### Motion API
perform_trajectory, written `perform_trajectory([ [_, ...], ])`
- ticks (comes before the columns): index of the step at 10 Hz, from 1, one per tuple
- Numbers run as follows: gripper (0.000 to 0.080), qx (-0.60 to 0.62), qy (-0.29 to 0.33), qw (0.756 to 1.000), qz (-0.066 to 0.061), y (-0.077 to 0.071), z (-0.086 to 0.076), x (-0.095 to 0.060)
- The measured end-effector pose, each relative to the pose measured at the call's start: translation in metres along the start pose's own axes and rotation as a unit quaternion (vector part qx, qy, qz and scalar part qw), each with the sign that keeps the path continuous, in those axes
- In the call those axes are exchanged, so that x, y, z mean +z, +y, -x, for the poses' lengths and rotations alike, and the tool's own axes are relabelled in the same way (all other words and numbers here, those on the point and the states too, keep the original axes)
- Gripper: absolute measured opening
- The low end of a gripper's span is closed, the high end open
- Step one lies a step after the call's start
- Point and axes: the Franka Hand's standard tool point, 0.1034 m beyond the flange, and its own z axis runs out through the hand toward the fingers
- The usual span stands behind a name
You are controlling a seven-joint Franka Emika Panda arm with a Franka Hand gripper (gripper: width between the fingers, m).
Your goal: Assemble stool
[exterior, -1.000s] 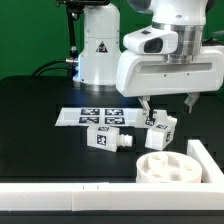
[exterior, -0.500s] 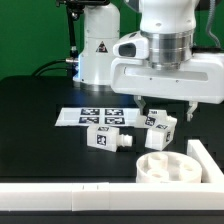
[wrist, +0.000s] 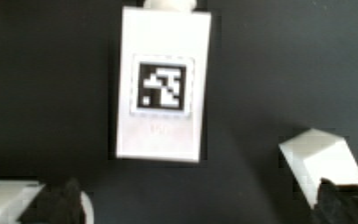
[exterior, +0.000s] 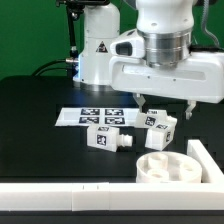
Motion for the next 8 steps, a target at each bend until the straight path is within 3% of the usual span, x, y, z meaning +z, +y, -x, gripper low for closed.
perform_trajectory([
  [1, 0.0648, 0.012, -0.055, 0.998, -0.009, 0.006, -0.007, -0.002],
  [4, 0.0648, 0.012, -0.148, 0.989, 0.004, 0.012, -0.006, 0.003],
  [5, 0.0648, 0.045, -0.193, 0.98, -0.02, 0.014, -0.008, 0.012],
  [8, 0.0648, 0.045, -0.292, 0.955, -0.009, 0.018, -0.003, 0.021],
])
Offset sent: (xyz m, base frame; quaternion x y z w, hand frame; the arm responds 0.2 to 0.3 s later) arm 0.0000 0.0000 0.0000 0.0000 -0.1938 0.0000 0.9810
